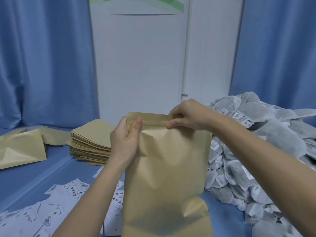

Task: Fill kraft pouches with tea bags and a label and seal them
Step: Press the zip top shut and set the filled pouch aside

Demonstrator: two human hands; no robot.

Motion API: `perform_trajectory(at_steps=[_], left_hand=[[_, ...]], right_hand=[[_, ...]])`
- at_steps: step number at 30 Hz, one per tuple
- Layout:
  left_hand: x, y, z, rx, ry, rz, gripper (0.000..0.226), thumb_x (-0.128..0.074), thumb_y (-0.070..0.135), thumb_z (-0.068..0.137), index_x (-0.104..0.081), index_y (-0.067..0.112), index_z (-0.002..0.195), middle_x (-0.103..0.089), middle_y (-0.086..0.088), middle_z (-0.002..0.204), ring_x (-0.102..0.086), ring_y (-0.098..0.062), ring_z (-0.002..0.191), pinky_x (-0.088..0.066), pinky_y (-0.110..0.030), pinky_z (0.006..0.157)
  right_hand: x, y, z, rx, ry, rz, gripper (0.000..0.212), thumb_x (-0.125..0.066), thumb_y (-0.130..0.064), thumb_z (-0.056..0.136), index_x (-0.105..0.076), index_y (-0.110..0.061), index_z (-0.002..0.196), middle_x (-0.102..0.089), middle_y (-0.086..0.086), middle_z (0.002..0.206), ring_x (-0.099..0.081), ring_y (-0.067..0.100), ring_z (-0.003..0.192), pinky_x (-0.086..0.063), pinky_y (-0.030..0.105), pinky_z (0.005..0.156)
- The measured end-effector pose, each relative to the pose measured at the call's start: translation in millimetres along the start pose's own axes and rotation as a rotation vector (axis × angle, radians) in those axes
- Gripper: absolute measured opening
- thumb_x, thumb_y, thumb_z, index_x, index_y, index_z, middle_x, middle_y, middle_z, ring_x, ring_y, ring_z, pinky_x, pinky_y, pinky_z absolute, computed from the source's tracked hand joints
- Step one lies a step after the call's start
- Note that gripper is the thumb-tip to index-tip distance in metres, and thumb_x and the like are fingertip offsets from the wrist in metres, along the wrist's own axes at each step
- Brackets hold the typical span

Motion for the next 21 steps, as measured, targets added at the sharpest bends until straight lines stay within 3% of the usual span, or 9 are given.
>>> perform_trajectory(at_steps=[7, 13, 17, 21], left_hand=[[9, -13, 3, 0.03, 0.021, -0.001, 0.047, -0.052, 0.039, 0.093, -0.05, -0.008, 0.088, -0.043, -0.011, 0.066, -0.036, -0.016, 0.062, -0.029, -0.029, 0.058], [20, -25, 5, 0.047, 0.041, -0.017, 0.056, -0.049, 0.05, 0.087, -0.052, -0.005, 0.09, -0.042, -0.009, 0.068, -0.037, -0.013, 0.062, -0.033, -0.027, 0.058], [18, -28, 8, 0.051, 0.034, -0.04, 0.05, -0.049, 0.048, 0.09, -0.054, -0.002, 0.089, -0.051, -0.013, 0.076, -0.044, -0.017, 0.07, -0.037, -0.033, 0.066], [15, -31, 9, 0.047, 0.02, -0.044, 0.041, -0.051, 0.05, 0.091, -0.055, 0.011, 0.082, -0.05, -0.011, 0.075, -0.044, -0.016, 0.069, -0.038, -0.031, 0.064]], right_hand=[[1, 17, -8, -0.016, 0.01, -0.062, 0.052, -0.067, -0.039, 0.082, -0.029, -0.018, 0.053, -0.026, -0.005, 0.05, -0.031, 0.007, 0.048, -0.026, 0.021, 0.05], [6, 48, -23, -0.119, 0.017, 0.017, 0.043, -0.069, -0.042, 0.078, -0.041, -0.026, 0.049, -0.04, -0.01, 0.042, -0.043, -0.005, 0.049, -0.033, 0.012, 0.052], [10, 65, -33, -0.17, 0.094, 0.074, 0.043, -0.069, -0.045, 0.076, -0.046, -0.015, 0.054, -0.036, -0.007, 0.048, -0.036, 0.004, 0.049, -0.027, 0.018, 0.049], [12, 70, -44, -0.184, 0.166, 0.126, 0.038, -0.07, -0.043, 0.074, -0.046, -0.027, 0.049, -0.047, -0.02, 0.048, -0.042, -0.001, 0.049, -0.031, 0.014, 0.051]])
Point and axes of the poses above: each hand's wrist, its own z-axis towards the middle knuckle, its own x-axis out of the back of the hand, y = z × x, the point moved 10 cm from there along z, towards the middle knuckle
